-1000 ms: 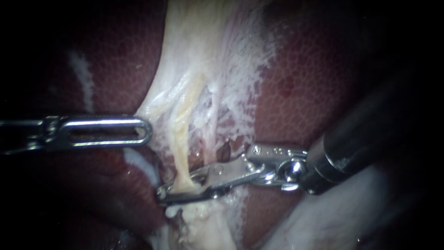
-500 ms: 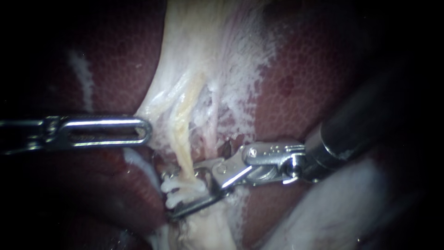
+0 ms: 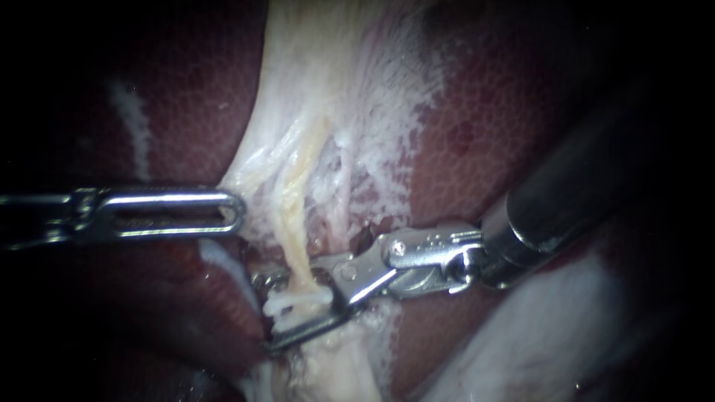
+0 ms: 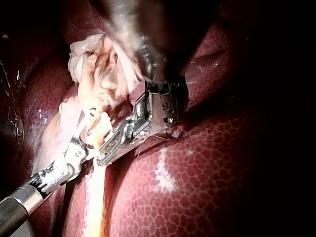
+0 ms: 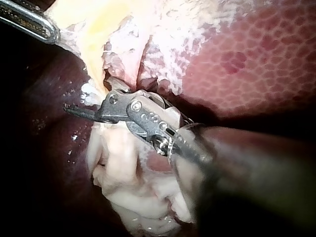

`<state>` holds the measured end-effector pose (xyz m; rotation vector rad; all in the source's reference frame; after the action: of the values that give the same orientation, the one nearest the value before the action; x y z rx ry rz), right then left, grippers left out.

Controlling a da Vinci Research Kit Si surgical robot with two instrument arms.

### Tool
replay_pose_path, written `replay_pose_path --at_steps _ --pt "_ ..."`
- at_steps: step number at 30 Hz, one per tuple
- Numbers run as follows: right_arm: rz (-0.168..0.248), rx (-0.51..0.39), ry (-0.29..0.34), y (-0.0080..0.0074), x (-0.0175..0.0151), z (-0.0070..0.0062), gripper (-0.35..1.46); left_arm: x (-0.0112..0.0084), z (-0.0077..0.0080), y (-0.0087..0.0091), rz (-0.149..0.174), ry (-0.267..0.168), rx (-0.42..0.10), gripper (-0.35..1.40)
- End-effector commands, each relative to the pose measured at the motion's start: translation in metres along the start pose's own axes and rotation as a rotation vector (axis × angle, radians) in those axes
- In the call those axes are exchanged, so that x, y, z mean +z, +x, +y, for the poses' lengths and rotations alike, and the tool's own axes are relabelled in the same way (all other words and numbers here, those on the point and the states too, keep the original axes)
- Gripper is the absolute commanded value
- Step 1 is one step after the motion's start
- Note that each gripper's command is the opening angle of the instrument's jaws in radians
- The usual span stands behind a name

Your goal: Going back second clip left tube

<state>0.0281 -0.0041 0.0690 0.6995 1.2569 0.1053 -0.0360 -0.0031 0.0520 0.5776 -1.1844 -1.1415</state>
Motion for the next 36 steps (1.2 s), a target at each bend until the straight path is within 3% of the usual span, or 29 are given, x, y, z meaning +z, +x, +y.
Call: replay_pose_path --at_steps 1,14,26,36 --pt "0.0 0.0 -0.003 0.0 -0.0004 0.0 0.6 -0.0001 0.0 0.0 0.0 0.0 0.0 -0.35" --pt "0.004 0.01 -0.034 0.0005 -0.0055 -0.0009 0.6 -0.0001 0.0 0.0 0.0 0.0 0.0 -0.35" --pt "0.006 0.03 -0.077 0.0011 -0.0134 -0.0036 0.6 -0.0001 0.0 0.0 0.0 0.0 0.0 -0.35" --pt "0.005 0.004 -0.129 0.0037 -0.0194 -0.0048 0.6 0.0 0.0002 0.0001 0.0 0.001 0.001 -0.35"
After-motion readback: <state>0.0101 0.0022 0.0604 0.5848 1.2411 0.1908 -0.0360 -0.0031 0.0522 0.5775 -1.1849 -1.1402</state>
